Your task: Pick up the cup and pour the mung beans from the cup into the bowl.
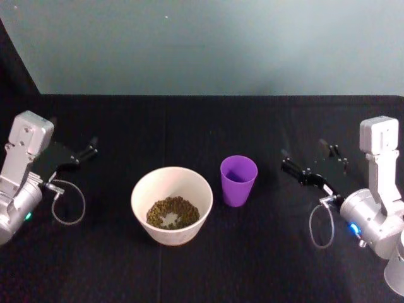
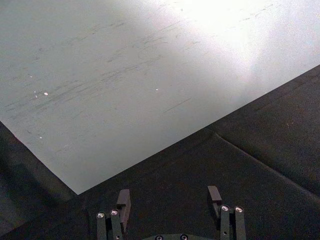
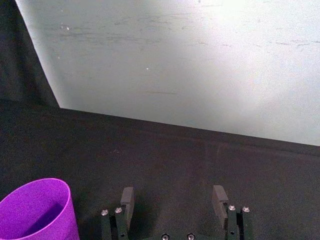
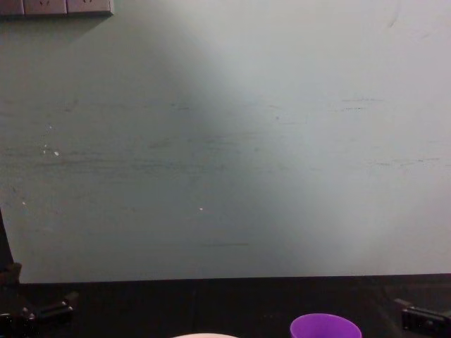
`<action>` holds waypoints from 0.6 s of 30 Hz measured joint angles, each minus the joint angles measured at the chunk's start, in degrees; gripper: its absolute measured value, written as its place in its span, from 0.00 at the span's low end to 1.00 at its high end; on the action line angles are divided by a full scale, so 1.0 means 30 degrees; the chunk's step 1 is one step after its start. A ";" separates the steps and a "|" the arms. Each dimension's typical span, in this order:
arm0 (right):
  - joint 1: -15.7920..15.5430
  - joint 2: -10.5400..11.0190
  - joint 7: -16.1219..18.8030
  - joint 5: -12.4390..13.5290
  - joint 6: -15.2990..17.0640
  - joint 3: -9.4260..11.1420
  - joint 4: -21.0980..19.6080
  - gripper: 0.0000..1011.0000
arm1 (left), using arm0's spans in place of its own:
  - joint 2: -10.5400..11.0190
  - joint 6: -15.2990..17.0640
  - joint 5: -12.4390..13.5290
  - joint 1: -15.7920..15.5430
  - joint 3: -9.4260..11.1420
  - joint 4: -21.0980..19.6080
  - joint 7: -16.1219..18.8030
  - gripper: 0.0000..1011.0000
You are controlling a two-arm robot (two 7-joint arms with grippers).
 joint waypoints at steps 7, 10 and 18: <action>-0.0087 -0.0249 0.0029 -0.0047 -0.0768 0.0092 0.0240 0.99 | 0.0000 0.0001 0.0000 0.0001 0.0001 -0.0001 0.0000 0.99; -0.0092 -0.0316 0.0028 -0.0071 -0.0900 0.0091 0.0278 0.99 | 0.0000 0.0000 0.0000 -0.0001 0.0001 0.0000 0.0001 0.99; -0.0086 -0.0268 0.0024 -0.0073 -0.0818 0.0089 0.0256 0.99 | 0.0000 0.0000 0.0000 0.0000 0.0001 -0.0001 0.0000 0.99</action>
